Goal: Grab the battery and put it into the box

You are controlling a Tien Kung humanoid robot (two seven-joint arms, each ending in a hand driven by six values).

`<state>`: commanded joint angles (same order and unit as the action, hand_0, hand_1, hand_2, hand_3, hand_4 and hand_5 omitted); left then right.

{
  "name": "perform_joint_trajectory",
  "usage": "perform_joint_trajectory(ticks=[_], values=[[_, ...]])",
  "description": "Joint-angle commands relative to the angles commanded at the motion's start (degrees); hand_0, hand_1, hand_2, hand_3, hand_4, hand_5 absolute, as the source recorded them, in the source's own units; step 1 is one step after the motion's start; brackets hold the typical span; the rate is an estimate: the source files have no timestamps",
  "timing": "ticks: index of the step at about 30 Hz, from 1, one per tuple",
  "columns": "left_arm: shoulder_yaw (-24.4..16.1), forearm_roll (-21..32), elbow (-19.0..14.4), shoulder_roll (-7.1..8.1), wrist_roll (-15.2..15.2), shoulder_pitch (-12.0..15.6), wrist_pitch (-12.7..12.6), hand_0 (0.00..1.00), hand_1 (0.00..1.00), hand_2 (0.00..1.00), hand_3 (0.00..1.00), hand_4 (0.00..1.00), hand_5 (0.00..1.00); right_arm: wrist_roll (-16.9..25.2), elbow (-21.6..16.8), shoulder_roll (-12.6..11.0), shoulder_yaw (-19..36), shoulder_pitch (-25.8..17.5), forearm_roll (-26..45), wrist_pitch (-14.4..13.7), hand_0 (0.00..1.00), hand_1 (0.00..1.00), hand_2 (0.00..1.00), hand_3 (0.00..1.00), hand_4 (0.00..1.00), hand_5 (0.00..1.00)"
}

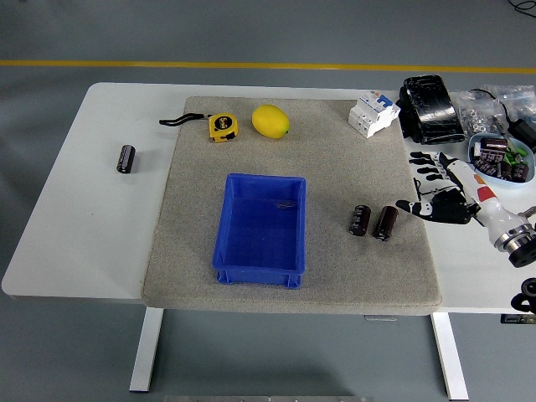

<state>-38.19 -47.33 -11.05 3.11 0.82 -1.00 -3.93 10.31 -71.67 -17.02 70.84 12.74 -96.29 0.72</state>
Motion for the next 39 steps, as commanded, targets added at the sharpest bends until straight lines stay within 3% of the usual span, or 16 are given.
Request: perform_joint_trajectory(ticks=[15, 16, 17, 21, 22, 39], values=[[-0.44, -0.98, -0.13, 0.34, 0.51, 0.17, 0.09, 0.679, 0.682, 0.798, 0.808, 0.725, 0.976, -0.4, 4.82, -1.23, -8.37, 3.36, -5.6, -2.09, 0.721, 0.69, 0.718, 0.783, 0.998, 0.303], [-0.51, -1.1, -0.14, 0.35, 0.54, 0.17, 0.09, 0.679, 0.682, 0.796, 0.808, 0.722, 0.971, -0.31, 5.17, -1.2, -8.72, 3.47, -5.81, -2.16, 0.659, 0.664, 0.693, 0.759, 0.998, 0.304], [-0.59, -1.22, -0.14, 0.36, 0.58, 0.16, 0.09, 0.679, 0.682, 0.796, 0.808, 0.722, 0.971, -0.18, 5.61, -1.16, -9.17, 3.63, -6.34, -2.25, 0.659, 0.664, 0.693, 0.759, 0.998, 0.304], [-0.76, -1.53, -0.11, 0.41, 0.62, 0.15, 0.1, 0.679, 0.682, 0.796, 0.808, 0.722, 0.971, 0.24, 6.47, -1.16, -10.37, 4.05, -8.3, -2.81, 0.659, 0.664, 0.693, 0.759, 0.998, 0.304], [-0.79, -1.57, -0.1, 0.41, 0.61, 0.12, 0.09, 0.68, 0.679, 0.793, 0.808, 0.724, 0.971, 0.31, 6.64, -1.18, -10.56, 4.17, -8.72, -2.97, 0.578, 0.632, 0.662, 0.74, 0.998, 0.305], [0.03, -0.55, -0.09, 0.62, 0.32, -0.52, 0.0, 0.68, 0.672, 0.788, 0.806, 0.727, 0.965, 0.43, 11.66, -0.43, -12.8, 6.58, -12.33, -5.9, 0.543, 0.615, 0.654, 0.73, 0.998, 0.307]])
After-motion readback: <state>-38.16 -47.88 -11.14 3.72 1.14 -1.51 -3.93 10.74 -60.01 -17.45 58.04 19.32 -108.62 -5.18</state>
